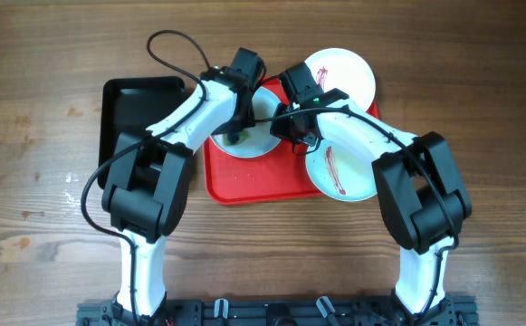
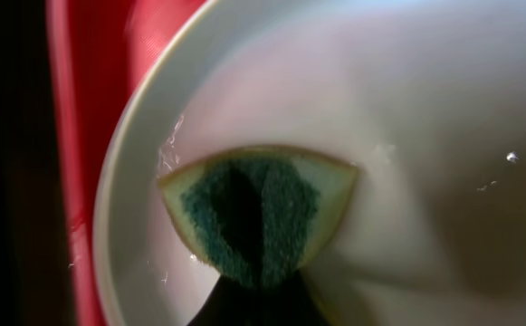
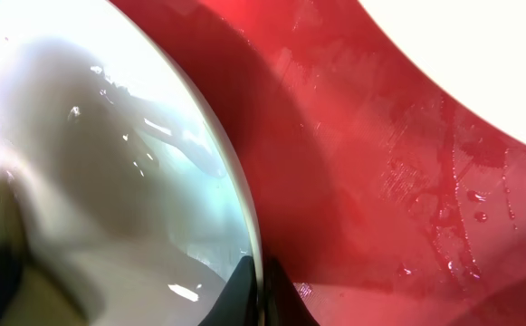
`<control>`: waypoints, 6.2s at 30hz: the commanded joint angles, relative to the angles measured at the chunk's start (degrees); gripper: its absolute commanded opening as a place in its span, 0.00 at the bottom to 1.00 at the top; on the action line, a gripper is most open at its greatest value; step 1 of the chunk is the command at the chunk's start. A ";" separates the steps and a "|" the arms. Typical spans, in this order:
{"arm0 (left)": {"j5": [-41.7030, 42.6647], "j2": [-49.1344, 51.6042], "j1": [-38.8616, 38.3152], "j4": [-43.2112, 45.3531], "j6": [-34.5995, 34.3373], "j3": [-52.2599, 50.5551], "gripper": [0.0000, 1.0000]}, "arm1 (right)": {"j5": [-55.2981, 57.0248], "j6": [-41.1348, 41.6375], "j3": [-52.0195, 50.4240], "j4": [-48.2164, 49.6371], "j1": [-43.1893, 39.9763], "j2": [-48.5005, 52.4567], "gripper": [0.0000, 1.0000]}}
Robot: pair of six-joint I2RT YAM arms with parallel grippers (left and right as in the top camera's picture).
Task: Clean dirty plates on tray and stack at the side
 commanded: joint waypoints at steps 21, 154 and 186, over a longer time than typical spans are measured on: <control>9.55 -7.45 2.62 -15.74 -1.09 15.41 0.04 | -0.79 -15.28 -0.63 9.53 0.20 2.08 0.07; 17.40 -7.45 9.46 -15.02 0.24 15.41 0.04 | -12.61 -30.99 -0.57 -10.01 -12.59 -13.99 0.32; 17.35 -7.45 9.42 -15.23 0.26 15.41 0.04 | 2.14 -19.17 -0.59 -3.19 -4.24 1.01 0.27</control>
